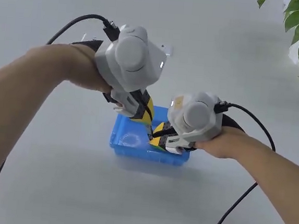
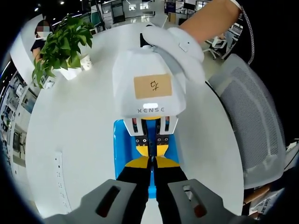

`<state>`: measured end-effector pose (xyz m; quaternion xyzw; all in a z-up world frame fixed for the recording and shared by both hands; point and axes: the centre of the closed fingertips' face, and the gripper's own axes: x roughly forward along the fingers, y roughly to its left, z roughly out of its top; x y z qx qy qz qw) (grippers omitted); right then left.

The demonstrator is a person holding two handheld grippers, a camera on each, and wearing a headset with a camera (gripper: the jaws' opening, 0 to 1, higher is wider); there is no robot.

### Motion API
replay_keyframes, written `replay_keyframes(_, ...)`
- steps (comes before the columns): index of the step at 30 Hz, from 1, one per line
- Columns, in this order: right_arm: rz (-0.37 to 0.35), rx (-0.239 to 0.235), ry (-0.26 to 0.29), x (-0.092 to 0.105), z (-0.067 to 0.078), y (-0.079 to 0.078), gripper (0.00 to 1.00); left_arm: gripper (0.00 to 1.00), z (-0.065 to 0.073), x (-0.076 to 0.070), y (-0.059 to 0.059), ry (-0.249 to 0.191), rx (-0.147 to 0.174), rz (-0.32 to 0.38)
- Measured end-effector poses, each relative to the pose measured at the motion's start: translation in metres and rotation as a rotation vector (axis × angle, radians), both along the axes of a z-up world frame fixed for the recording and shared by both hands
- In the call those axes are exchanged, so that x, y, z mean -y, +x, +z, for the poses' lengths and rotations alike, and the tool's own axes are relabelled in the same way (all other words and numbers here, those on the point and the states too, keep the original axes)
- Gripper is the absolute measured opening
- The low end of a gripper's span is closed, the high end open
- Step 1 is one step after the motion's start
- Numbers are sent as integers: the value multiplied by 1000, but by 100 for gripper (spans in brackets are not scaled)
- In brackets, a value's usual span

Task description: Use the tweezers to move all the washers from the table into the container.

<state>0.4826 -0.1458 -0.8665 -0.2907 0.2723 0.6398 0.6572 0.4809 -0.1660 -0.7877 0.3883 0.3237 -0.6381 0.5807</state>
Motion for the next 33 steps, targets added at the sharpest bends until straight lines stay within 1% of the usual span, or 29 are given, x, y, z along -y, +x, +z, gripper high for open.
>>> replay_keyframes(10, 8, 4, -6, -2, -2, 1, 10, 5, -1, -2, 1, 6, 2, -1)
replay_keyframes(17, 6, 8, -1, -2, 1, 0, 9, 5, 3, -2, 0, 0, 4, 0)
replay_keyframes(21, 1, 11, 5, -1, 5, -1, 9, 5, 6, -3, -2, -1, 6, -1)
replay_keyframes(24, 0, 19, 14, -2, 9, -2, 8, 5, 11, -4, -4, -3, 8, 1)
replay_keyframes(33, -7, 47, 39, -4, 24, -4, 7, 5, 25, -9, -7, -4, 27, 12)
